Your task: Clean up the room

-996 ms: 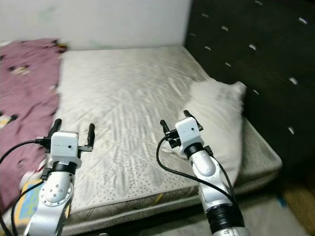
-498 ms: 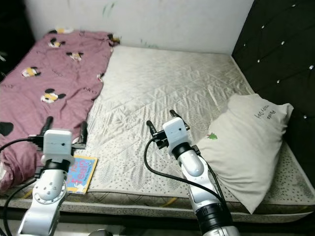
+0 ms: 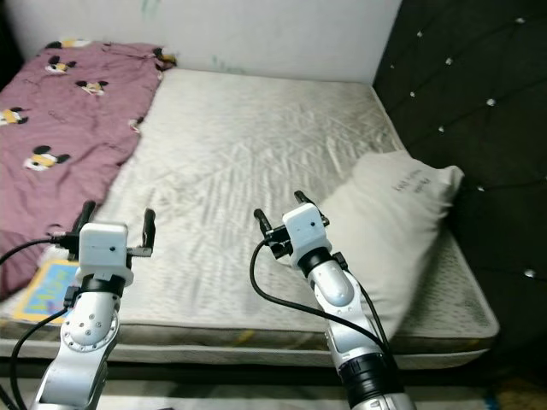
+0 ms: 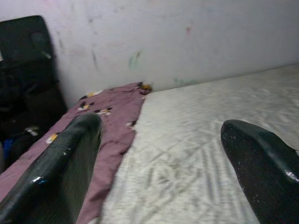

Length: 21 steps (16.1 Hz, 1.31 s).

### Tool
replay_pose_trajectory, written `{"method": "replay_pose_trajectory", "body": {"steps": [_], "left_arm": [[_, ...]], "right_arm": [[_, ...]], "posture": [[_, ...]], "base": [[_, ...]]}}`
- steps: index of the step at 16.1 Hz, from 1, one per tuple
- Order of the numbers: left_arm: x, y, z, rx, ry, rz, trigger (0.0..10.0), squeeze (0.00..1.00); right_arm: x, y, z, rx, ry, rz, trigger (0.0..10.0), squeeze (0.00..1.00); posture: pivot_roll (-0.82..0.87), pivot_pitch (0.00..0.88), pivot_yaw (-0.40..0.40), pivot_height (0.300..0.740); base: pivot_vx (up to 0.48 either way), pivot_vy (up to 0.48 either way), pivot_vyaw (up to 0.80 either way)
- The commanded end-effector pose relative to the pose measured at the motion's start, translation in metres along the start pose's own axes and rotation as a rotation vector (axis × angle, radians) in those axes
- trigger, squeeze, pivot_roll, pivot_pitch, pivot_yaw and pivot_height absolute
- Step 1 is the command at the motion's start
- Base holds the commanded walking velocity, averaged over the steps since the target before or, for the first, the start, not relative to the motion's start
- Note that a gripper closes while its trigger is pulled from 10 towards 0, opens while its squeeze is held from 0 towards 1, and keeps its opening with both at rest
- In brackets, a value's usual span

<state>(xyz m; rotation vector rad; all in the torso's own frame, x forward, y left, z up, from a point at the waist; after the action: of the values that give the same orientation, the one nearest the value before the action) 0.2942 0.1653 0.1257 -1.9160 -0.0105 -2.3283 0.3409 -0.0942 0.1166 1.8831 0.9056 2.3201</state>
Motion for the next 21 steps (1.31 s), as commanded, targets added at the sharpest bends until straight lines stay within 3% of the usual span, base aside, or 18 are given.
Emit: {"method": "replay_pose_trajectory", "body": {"steps": [1, 7, 17, 21], "left_arm": [[0.0, 0.009, 0.0, -0.023, 0.002, -0.013, 10.0, 0.0], [0.0, 0.01, 0.0, -0.024, 0.004, -0.018, 10.0, 0.0], [0.005, 0.02, 0.0, -0.106, 0.033, -0.072, 10.0, 0.0], [0.005, 0.021, 0.001, -0.116, 0.035, -0.075, 10.0, 0.0]], "right_arm": [[-0.004, 0.01, -0.003, -0.027, -0.014, -0.006, 10.0, 0.0], [-0.003, 0.008, -0.001, -0.018, -0.013, -0.01, 10.0, 0.0], [-0.003, 0.008, 0.001, -0.018, -0.015, -0.018, 10.0, 0.0], [-0.003, 0.007, 0.003, -0.017, -0.013, -0.018, 10.0, 0.0]], "posture": [[-0.04, 0.054, -0.073, 0.74], [-0.04, 0.054, -0.077, 0.74], [-0.04, 0.035, -0.074, 0.74], [-0.04, 0.034, -0.074, 0.74]], "base": [[0.0, -0.428, 0.0], [0.0, -0.424, 0.0], [0.0, 0.0, 0.0], [0.289, 0.0, 0.0]]}}
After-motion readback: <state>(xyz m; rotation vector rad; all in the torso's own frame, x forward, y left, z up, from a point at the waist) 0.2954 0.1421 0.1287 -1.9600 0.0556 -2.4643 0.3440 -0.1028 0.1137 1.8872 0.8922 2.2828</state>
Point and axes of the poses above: a point about 5 cm out from each wrist's last joint towards the gripper, its own z axis pointing out of the wrist towards the gripper, its own x axis along the axis of the wrist's last joint, y = z × x, the point moved 3 cm from there along z, pointing out of the wrist towards the gripper, and after that the axes turned 12 degrees about -z, right-handed, at the moved point
